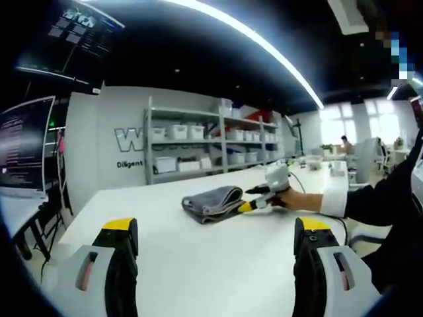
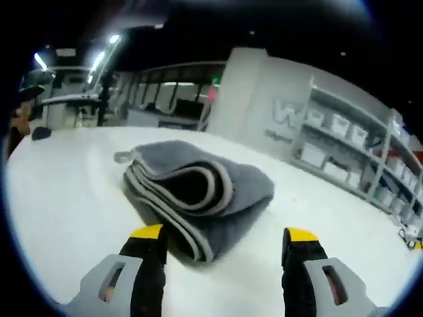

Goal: Open the folded towel by lifting each exposed corner and separating the folded layers until the towel lies flat within the target outline without major curled edges

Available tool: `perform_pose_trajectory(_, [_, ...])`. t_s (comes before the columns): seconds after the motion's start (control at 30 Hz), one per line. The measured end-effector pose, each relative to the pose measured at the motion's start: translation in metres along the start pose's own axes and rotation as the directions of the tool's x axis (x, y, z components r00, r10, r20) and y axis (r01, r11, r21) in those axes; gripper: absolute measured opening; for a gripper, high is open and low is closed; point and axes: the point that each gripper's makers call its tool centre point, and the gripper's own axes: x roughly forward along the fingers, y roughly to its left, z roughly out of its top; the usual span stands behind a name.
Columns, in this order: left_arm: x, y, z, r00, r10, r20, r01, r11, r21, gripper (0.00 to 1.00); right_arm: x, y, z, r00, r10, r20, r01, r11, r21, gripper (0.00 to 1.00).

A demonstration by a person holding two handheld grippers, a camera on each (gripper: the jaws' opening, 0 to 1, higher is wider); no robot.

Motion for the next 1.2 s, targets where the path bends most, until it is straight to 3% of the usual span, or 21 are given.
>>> perform_pose_trajectory(0.13, [0.002, -0.001, -0.002, 1.0, 0.0, -0.007, 0.0, 1.0, 0.002, 0.96, 0.003, 0.002, -0.005, 1.0, -0.001, -0.022, 0.002, 1.0, 0.012, 0.61])
perform_pose_trajectory(0.3, [0.004, -0.005, -0.002, 1.0, -0.009, -0.007, 0.009, 1.0, 0.004, 0.96, 0.001, 0.007, -0.003, 1.0, 0.013, -0.01, -0.013, 0.999, 0.041, 0.46])
perform_pose_trajectory(0.43, [0.004, -0.005, -0.003, 1.0, -0.01, -0.008, 0.01, 1.0, 0.004, 0.96, 0.001, 0.013, -0.007, 0.999, 0.036, -0.013, -0.034, 0.99, 0.138, 0.43])
perform_pose_trajectory(1.0, [0.007, -0.005, -0.007, 1.0, -0.006, -0.016, 0.006, 1.0, -0.002, 0.95, 0.001, 0.027, -0.01, 0.999, 0.016, -0.033, -0.012, 0.993, 0.121, 0.26])
perform_pose_trajectory(1.1, [0.006, -0.005, -0.005, 1.0, -0.006, -0.009, 0.006, 1.0, -0.004, 0.95, 0.0, 0.032, -0.01, 0.999, 0.03, -0.028, -0.027, 0.993, 0.114, 0.16])
perform_pose_trajectory(1.2, [0.006, -0.005, -0.005, 1.0, -0.009, -0.009, 0.009, 1.0, -0.001, 0.95, -0.002, 0.032, -0.01, 0.999, 0.03, -0.033, -0.026, 0.993, 0.115, 0.11])
